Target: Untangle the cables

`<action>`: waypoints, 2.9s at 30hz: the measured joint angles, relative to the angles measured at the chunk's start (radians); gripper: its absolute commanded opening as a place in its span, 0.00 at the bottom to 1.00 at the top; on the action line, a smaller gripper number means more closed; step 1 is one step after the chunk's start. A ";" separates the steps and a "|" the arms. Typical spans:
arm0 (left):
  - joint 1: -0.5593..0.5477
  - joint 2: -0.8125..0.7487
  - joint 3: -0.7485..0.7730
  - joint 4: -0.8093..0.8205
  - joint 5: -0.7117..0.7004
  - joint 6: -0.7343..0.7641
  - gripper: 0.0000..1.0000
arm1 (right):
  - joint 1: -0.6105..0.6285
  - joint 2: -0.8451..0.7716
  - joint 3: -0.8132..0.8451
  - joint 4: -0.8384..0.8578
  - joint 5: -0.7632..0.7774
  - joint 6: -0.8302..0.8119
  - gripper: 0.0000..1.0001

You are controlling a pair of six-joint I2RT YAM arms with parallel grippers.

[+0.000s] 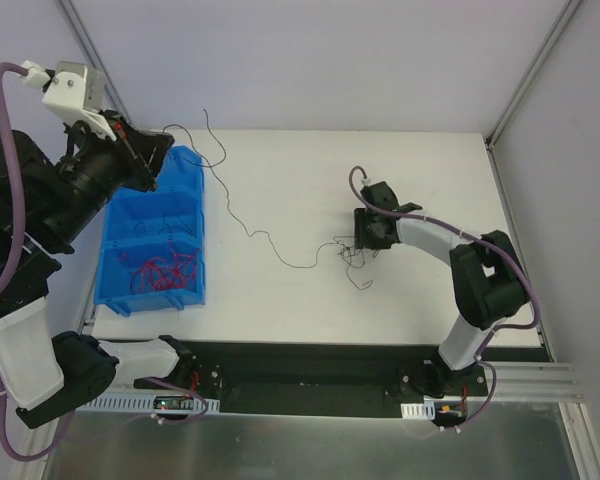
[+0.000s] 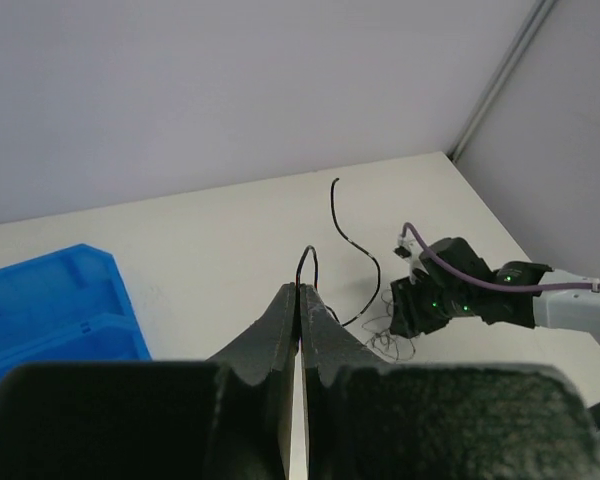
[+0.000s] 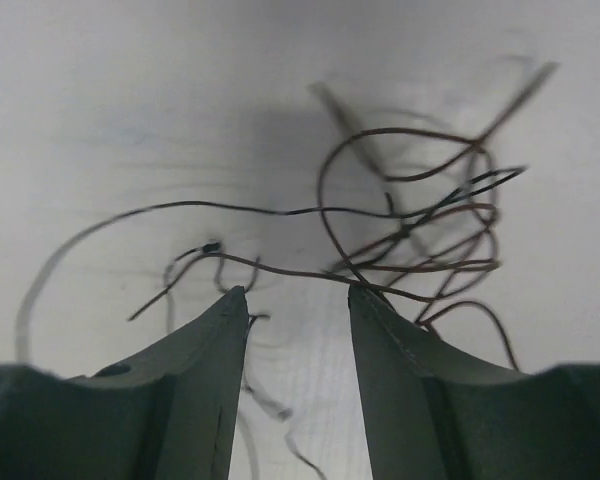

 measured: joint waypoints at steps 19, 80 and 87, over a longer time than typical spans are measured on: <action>0.000 -0.115 -0.051 0.055 -0.395 0.150 0.00 | -0.487 0.012 -0.048 -0.018 0.021 0.049 0.77; 0.000 -0.069 -1.163 0.412 0.423 -0.242 0.00 | 0.043 -0.398 0.072 0.235 -0.542 0.033 0.00; 0.000 -0.113 -1.202 0.454 0.423 -0.269 0.00 | 0.050 -0.352 -0.050 0.435 -0.620 0.229 0.00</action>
